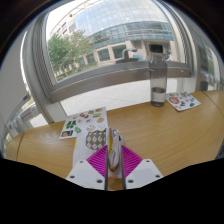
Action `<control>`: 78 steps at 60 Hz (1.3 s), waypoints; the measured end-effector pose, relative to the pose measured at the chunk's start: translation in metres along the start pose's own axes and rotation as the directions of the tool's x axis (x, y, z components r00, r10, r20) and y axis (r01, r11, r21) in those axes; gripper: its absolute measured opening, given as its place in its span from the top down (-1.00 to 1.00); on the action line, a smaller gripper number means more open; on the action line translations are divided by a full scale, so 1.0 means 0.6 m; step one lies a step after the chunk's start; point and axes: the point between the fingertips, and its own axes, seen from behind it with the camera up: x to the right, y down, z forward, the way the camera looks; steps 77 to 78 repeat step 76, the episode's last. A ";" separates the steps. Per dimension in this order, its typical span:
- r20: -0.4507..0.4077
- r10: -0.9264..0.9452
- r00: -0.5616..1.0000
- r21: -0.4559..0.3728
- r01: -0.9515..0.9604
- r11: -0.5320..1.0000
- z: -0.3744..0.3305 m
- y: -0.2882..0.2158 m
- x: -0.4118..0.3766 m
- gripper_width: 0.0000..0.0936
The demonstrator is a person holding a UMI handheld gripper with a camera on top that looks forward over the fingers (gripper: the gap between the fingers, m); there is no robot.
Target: Fold towel
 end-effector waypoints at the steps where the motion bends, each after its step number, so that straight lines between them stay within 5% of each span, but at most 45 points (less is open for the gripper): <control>1: -0.019 -0.011 1.000 -0.006 0.011 1.000 0.001 0.003 0.027 0.50; 6: -0.084 -0.071 0.994 -0.003 0.071 0.997 0.012 0.007 0.093 0.34; 11: -0.096 -0.093 0.991 0.021 0.095 0.995 0.011 0.001 0.123 -0.17; 19: -0.039 -0.072 0.997 0.101 0.076 0.992 -0.036 -0.046 0.067 -0.68; 37: 0.004 -0.120 0.993 0.245 0.115 0.963 -0.214 -0.062 -0.070 -0.74; 57: -0.040 -0.192 0.981 0.240 0.196 0.951 -0.342 0.095 -0.168 -0.75; 78: -0.053 -0.192 0.980 0.240 0.199 0.950 -0.412 0.157 -0.194 -0.75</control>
